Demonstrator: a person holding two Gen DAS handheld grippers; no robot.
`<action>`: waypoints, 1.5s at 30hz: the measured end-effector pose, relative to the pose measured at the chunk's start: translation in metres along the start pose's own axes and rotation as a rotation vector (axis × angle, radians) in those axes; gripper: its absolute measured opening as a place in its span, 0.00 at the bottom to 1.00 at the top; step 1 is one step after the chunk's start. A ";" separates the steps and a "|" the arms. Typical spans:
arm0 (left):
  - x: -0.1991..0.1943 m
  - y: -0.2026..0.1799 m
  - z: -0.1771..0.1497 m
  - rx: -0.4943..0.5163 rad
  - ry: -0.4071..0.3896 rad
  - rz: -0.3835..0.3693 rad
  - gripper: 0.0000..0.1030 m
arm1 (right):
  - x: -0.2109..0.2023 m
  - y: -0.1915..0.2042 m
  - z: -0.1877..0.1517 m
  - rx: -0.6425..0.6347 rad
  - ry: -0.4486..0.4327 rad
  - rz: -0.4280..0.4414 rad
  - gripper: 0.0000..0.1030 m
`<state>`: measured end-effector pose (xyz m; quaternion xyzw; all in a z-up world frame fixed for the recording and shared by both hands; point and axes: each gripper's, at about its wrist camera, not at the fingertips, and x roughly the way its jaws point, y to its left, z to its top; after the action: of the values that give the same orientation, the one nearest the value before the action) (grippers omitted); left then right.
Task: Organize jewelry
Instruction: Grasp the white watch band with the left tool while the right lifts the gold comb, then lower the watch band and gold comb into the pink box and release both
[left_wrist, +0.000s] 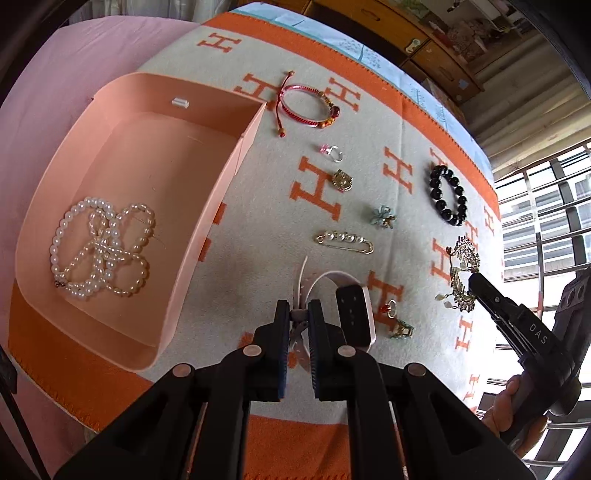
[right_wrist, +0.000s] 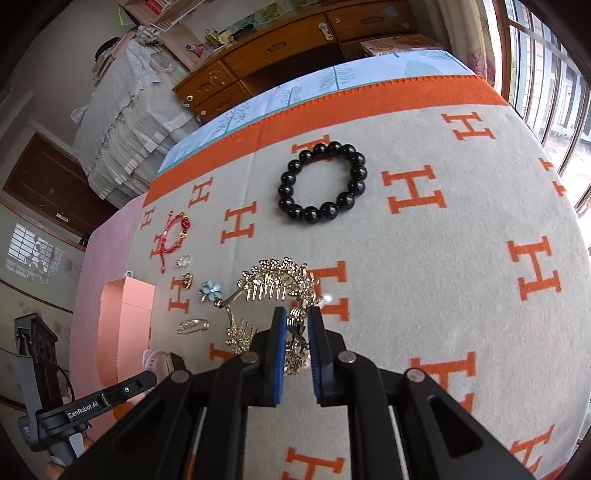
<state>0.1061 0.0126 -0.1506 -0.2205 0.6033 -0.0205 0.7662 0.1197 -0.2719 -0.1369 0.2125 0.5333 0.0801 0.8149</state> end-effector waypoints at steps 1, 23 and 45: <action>-0.008 0.000 0.001 0.004 -0.014 -0.015 0.07 | -0.005 0.006 -0.001 -0.013 -0.009 0.007 0.11; -0.104 0.121 0.035 -0.029 -0.258 -0.049 0.07 | -0.035 0.195 -0.006 -0.266 -0.107 0.240 0.11; -0.038 0.155 0.027 0.079 -0.157 -0.104 0.24 | 0.137 0.277 -0.023 -0.317 0.162 0.073 0.11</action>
<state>0.0848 0.1724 -0.1676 -0.2220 0.5279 -0.0670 0.8170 0.1826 0.0318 -0.1391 0.0934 0.5699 0.2095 0.7891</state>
